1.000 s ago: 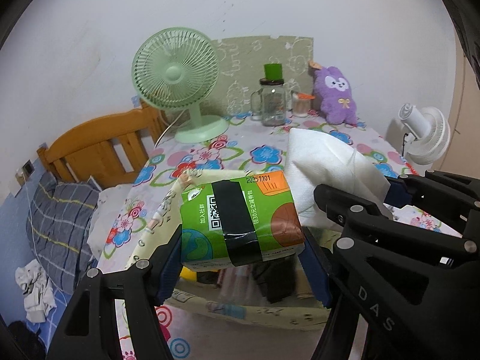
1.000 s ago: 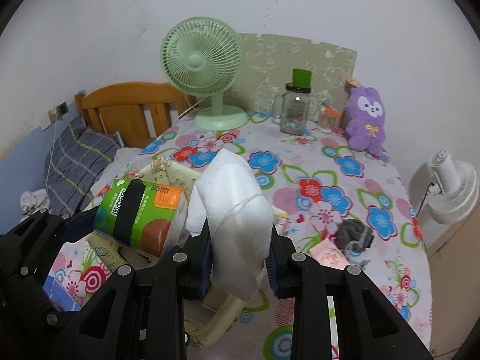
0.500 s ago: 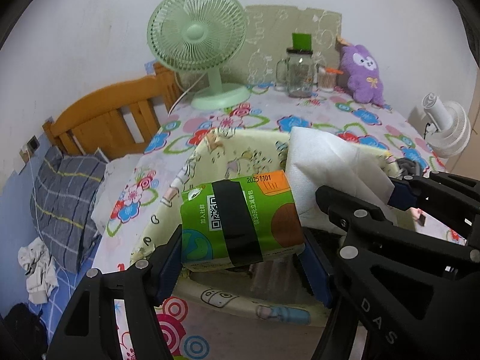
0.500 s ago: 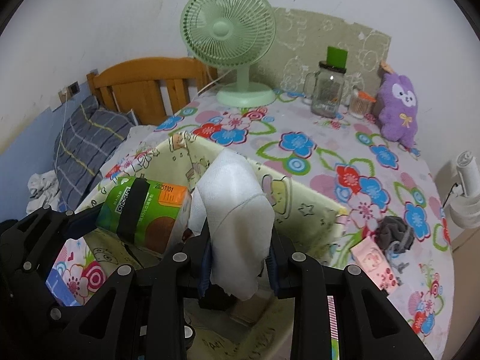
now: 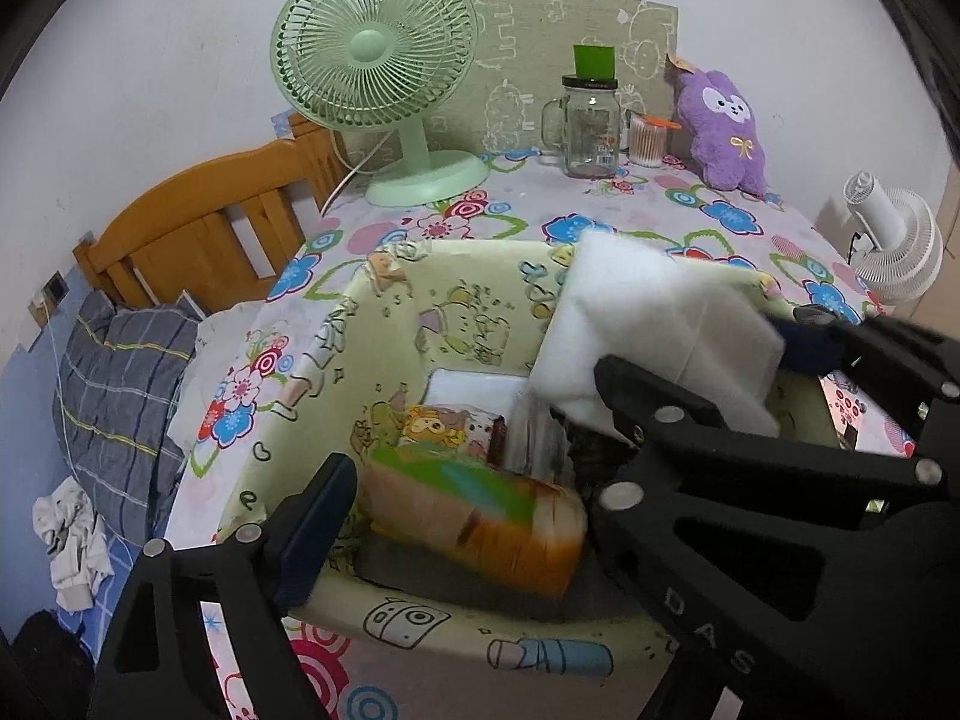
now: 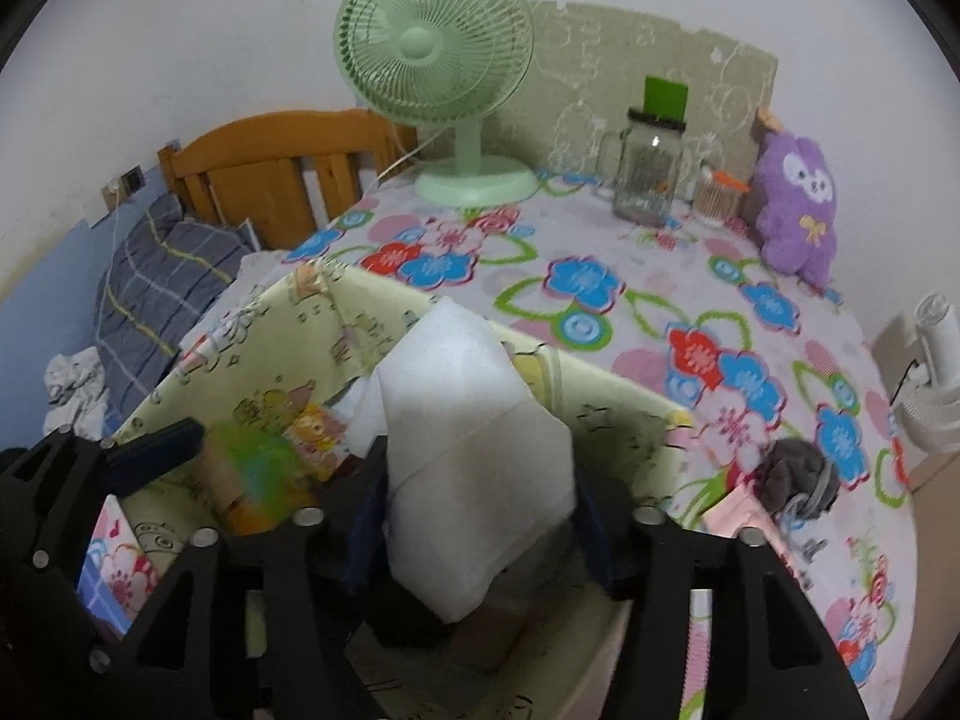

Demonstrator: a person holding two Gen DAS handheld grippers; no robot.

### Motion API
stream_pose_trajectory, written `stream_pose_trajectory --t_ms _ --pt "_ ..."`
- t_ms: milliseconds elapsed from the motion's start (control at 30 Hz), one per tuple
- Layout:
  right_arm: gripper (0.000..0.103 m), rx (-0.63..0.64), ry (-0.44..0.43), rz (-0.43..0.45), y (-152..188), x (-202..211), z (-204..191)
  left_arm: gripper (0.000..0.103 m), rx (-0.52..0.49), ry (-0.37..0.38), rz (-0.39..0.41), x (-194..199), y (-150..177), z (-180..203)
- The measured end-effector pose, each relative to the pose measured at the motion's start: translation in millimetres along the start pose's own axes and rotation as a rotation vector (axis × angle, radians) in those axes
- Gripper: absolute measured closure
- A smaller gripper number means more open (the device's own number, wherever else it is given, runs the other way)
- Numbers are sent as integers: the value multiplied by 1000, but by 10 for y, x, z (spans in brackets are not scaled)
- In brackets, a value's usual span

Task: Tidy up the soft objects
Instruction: 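Open both grippers to drop the tissue pack and white cloth into the box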

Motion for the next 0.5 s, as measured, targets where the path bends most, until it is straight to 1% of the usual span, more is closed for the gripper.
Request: stream_pose_trajectory --t_ms 67,133,267,367,500 --pt "29 13 5 20 -42 9 18 12 3 1 -1 -3 -13 9" --pt "27 17 9 27 -71 16 38 12 13 10 -2 2 -34 9" --pt "15 29 13 61 -123 101 36 7 36 24 1 38 -65 -5" --pt "9 43 27 91 -160 206 41 5 38 20 13 88 -87 1" --pt "8 41 33 118 -182 345 61 3 41 13 42 203 -131 14"
Point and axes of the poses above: each gripper's, at about its wrist camera, not at the fingertips, and x roughly against the way its jaws point, z to its right, y to its underside, the point moved 8 cm from there along -x, roughly the way its jaws point, and after that the axes turned 6 degrees about -y, right-handed, at the moved point
